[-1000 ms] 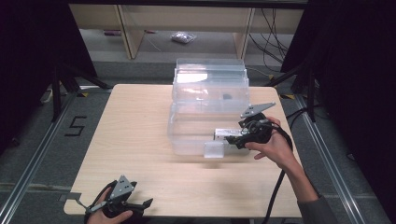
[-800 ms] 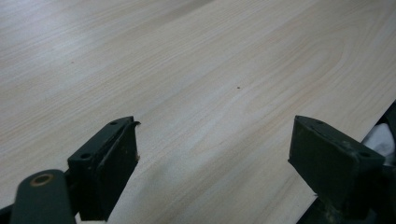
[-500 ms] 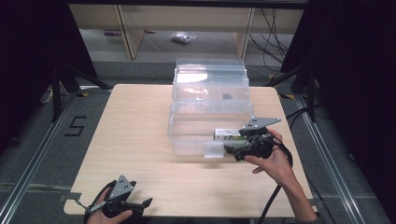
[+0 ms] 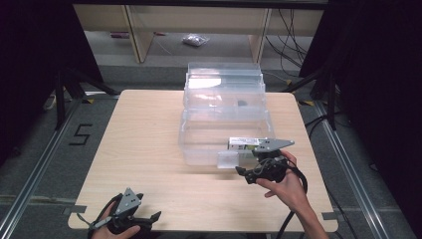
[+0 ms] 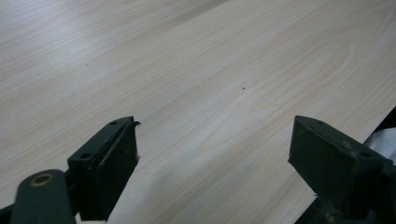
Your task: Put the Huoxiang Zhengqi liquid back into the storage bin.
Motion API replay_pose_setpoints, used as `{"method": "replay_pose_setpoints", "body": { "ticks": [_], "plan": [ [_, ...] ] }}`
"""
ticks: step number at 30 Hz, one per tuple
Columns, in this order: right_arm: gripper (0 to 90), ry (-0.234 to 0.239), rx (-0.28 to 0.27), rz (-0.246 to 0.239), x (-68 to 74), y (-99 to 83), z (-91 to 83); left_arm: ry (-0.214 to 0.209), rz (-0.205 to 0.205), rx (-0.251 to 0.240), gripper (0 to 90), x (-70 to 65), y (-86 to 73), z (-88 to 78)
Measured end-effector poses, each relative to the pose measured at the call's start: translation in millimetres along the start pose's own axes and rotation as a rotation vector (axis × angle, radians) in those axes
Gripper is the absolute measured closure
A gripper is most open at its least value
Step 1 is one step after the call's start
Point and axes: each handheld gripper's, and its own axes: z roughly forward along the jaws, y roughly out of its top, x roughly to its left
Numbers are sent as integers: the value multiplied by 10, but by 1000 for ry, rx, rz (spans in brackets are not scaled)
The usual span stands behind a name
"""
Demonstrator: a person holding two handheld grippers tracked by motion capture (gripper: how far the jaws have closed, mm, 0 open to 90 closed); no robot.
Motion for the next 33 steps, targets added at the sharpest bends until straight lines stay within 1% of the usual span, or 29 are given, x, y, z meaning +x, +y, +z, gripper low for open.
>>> {"method": "replay_pose_setpoints", "body": {
  "ticks": [2,3,4,5,6,8,9,10,11,12,13,14,15,16,17,18,19,20,21,22,23,24,25,26,27,28,31,32,33],
  "plan": [
    [188,10,-2,22,28,-39,24,-6,2,7,149,4,4,-10],
    [188,6,-7,3,28,-63,43,-4,7,14,149,7,6,-17],
    [188,0,4,18,44,-82,44,-5,10,18,149,9,6,-21],
    [188,2,-6,17,44,-104,61,-4,18,16,149,13,8,-22],
    [188,12,-2,19,53,-123,73,3,7,9,149,3,4,-22],
    [188,18,-9,31,55,-158,95,5,8,14,149,2,6,-30],
    [188,23,-13,20,48,-170,112,7,8,14,149,3,5,-30],
    [186,25,-2,60,74,-179,110,8,8,14,149,5,5,-30],
    [185,28,-4,33,57,-183,118,8,15,15,149,14,4,-28],
    [185,25,-5,58,79,-197,122,9,15,14,149,15,3,-28],
    [184,20,-10,65,83,-203,127,8,19,14,149,17,1,-31],
    [183,21,-8,39,66,-208,133,9,13,11,149,11,3,-30],
    [183,14,-17,31,65,-218,146,10,16,15,149,12,3,-34],
    [183,20,-5,50,76,-224,146,12,25,20,149,18,2,-35],
    [181,22,-7,32,65,-231,159,9,26,22,149,16,2,-42],
    [181,24,-3,54,77,-242,164,-2,24,13,149,11,3,-44],
    [180,30,-3,41,70,-251,174,3,17,16,149,2,5,-50],
    [180,25,1,67,86,-261,169,11,24,21,149,4,5,-59],
    [179,26,1,52,76,-276,179,17,16,10,149,-2,1,-51],
    [179,23,6,65,85,-286,173,9,24,2,149,-3,-2,-61],
    [179,10,-17,52,83,-311,177,16,21,6,149,-2,0,-63],
    [179,12,0,78,105,-318,162,18,22,9,149,0,2,-67],
    [177,14,0,75,102,-328,160,12,11,-3,149,-8,-3,-67],
    [176,21,-20,42,80,-349,178,8,23,8,149,2,-1,-79],
    [176,11,-6,74,105,-365,153,8,22,7,149,3,0,-79],
    [175,12,-15,81,109,-385,151,7,21,2,149,3,-1,-77],
    [175,18,-23,65,90,-439,153,20,27,17,149,10,3,-82],
    [174,23,-13,102,111,-457,146,19,28,19,149,13,3,-82],
    [174,19,-20,82,90,-474,149,15,7,-7,149,0,-2,-64]
  ]
}}
